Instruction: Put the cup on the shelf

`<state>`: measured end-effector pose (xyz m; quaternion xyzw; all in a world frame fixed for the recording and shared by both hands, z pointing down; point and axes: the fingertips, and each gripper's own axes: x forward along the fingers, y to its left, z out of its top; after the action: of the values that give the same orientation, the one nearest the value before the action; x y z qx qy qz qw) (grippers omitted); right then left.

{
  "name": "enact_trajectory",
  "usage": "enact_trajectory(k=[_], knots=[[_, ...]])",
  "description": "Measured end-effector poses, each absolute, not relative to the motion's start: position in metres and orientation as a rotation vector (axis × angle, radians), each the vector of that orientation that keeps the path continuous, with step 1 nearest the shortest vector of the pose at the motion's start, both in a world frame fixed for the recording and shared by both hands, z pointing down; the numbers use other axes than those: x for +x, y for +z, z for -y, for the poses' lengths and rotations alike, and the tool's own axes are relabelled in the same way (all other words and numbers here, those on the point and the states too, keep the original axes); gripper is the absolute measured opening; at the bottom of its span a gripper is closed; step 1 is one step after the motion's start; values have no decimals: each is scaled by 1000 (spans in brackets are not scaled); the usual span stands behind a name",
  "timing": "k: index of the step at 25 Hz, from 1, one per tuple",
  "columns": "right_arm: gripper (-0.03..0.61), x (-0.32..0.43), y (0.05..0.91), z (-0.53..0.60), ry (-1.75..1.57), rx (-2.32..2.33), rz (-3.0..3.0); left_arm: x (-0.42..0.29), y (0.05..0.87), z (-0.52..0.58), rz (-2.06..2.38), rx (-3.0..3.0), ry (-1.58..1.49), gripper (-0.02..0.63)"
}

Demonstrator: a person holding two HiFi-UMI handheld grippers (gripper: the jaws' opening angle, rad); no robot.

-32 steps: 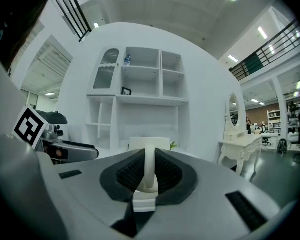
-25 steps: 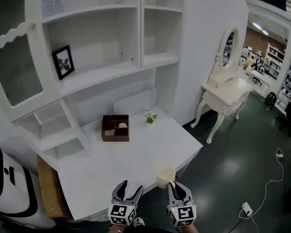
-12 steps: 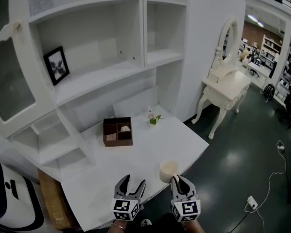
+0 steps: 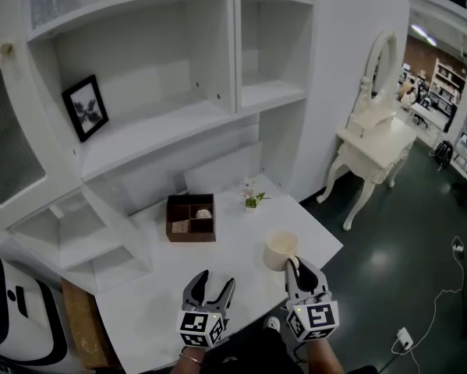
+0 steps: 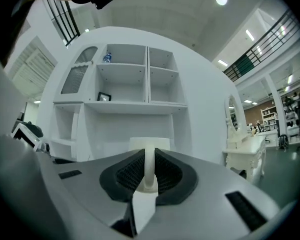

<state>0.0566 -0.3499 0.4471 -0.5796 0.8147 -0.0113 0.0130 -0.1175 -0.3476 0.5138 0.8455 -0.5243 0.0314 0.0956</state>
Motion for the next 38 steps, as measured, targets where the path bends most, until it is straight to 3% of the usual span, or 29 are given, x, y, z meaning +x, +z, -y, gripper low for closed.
enact_trajectory(k=[23, 38], knots=[[51, 116, 206, 567, 372, -1361, -2482, -61, 475, 499, 1713, 2411, 12, 276], [51, 117, 144, 669, 347, -1370, -2547, -49, 474, 530, 1789, 2353, 16, 276]])
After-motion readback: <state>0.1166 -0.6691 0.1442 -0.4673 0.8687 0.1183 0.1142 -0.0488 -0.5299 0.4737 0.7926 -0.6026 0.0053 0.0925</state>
